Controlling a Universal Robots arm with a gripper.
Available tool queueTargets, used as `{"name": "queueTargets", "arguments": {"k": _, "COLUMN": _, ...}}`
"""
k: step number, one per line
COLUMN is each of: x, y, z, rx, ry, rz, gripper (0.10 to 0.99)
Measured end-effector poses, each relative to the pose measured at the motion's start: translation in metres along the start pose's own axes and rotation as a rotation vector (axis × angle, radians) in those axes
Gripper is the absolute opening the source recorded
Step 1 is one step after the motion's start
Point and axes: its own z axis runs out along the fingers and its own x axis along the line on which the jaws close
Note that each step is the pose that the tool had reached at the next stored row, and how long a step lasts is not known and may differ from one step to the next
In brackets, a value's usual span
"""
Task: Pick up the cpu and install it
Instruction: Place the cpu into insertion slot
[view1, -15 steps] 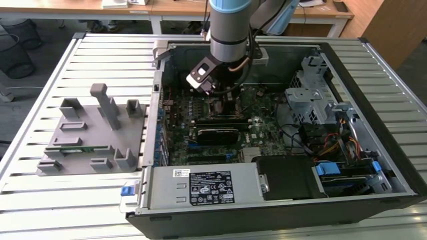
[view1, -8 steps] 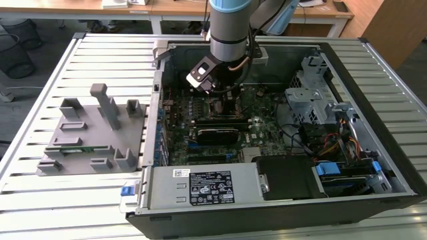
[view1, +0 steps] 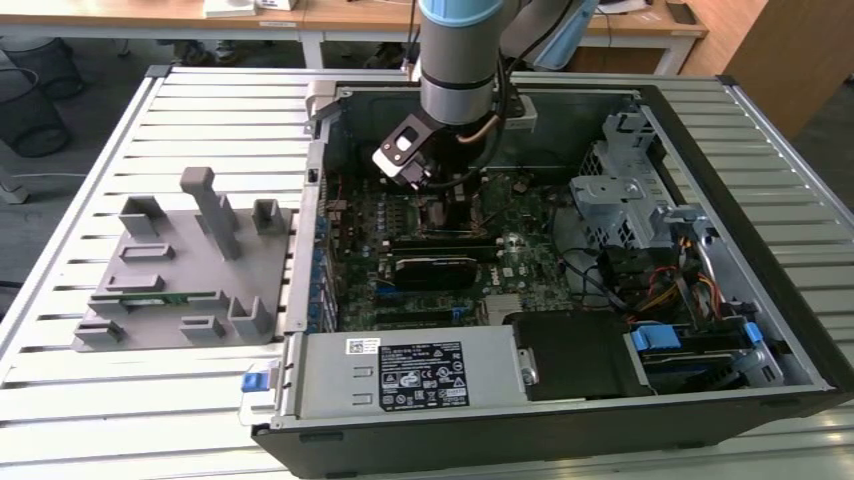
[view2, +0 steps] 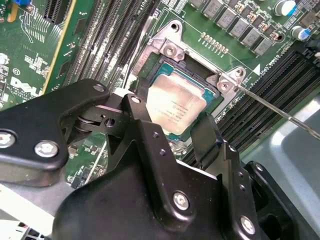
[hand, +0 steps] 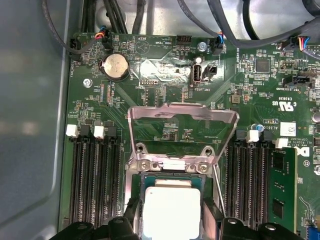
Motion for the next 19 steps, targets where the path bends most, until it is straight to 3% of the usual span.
{"name": "queueTargets", "arguments": {"k": 10, "x": -0.0001, "y": 0.0005, "z": -0.0107, "rx": 0.000, "ry": -0.0001, "rz": 0.000, "gripper": 0.596}}
{"name": "queueTargets", "arguments": {"k": 13, "x": -0.0002, "y": 0.0006, "z": -0.0133, "rx": 0.000, "ry": -0.0001, "rz": 0.000, "gripper": 0.412}}
{"name": "queueTargets", "arguments": {"k": 14, "x": -0.0001, "y": 0.0006, "z": -0.0138, "rx": 0.000, "ry": 0.0000, "rz": 0.000, "gripper": 0.412}}
{"name": "queueTargets", "arguments": {"k": 16, "x": -0.0001, "y": 0.0007, "z": -0.0151, "rx": 0.000, "ry": 0.0000, "rz": 0.000, "gripper": 0.298}}
{"name": "queueTargets", "arguments": {"k": 17, "x": -0.0001, "y": 0.0007, "z": -0.0157, "rx": 0.000, "ry": 0.0000, "rz": 0.000, "gripper": 0.298}}
{"name": "queueTargets", "arguments": {"k": 19, "x": -0.0001, "y": 0.0008, "z": -0.0169, "rx": 0.000, "ry": 0.0000, "rz": 0.000, "gripper": 0.180}}
